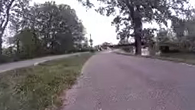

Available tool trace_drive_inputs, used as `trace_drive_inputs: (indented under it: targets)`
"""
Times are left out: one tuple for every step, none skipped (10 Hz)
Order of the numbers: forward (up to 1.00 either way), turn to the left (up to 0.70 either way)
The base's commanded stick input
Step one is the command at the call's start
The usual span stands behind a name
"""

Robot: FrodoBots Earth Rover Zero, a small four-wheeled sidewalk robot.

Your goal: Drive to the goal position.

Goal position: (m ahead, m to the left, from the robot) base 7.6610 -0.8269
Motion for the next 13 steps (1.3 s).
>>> trace_drive_inputs:
  targets:
    - [1.0,0.0]
    - [1.0,0.0]
    - [1.0,0.0]
    - [1.0,0.0]
    - [1.0,0.0]
    - [1.0,0.0]
    - [1.0,0.0]
    - [1.0,0.0]
    - [1.0,0.0]
    - [1.0,0.0]
    - [1.0,0.0]
    - [1.0,0.0]
    - [1.0,0.0]
